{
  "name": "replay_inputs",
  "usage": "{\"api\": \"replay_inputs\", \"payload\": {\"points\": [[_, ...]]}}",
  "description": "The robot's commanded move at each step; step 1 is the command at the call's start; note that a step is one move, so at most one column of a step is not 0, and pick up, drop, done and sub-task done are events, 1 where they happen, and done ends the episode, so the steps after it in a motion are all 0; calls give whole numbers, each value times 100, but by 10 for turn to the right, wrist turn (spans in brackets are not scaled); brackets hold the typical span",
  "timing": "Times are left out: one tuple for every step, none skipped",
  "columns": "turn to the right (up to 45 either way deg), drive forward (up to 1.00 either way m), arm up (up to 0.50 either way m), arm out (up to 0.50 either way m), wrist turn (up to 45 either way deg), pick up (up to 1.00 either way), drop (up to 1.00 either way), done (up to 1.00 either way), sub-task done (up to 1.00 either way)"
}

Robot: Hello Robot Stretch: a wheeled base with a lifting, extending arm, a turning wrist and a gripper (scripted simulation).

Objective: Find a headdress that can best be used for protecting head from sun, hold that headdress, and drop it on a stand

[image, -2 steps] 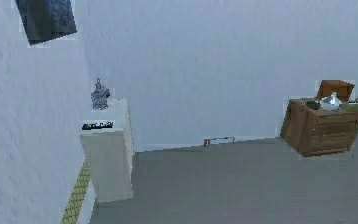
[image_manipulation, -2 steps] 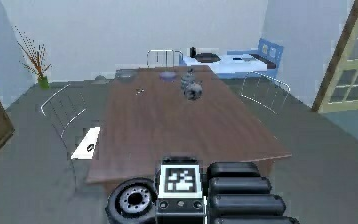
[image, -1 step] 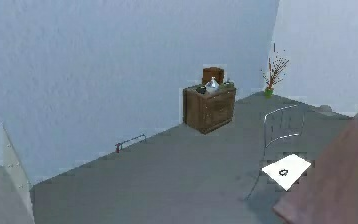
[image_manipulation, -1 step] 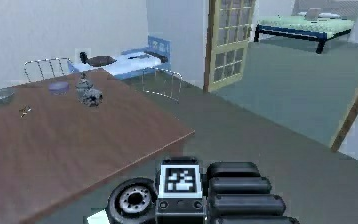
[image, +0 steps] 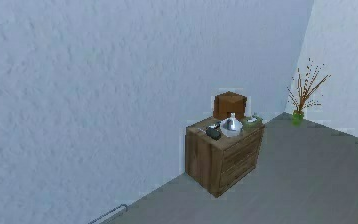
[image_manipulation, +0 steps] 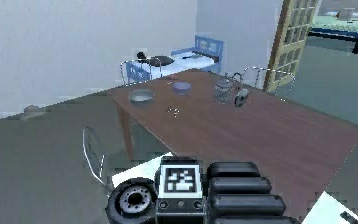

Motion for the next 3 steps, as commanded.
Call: {"api": "replay_inputs", "payload": {"points": [[30, 0, 0, 0, 0, 0, 0, 0, 0], [0, 100, 0, 0, 0, 0, 0, 0, 0], [90, 0, 0, 0, 0, 0, 0, 0, 0]]}}
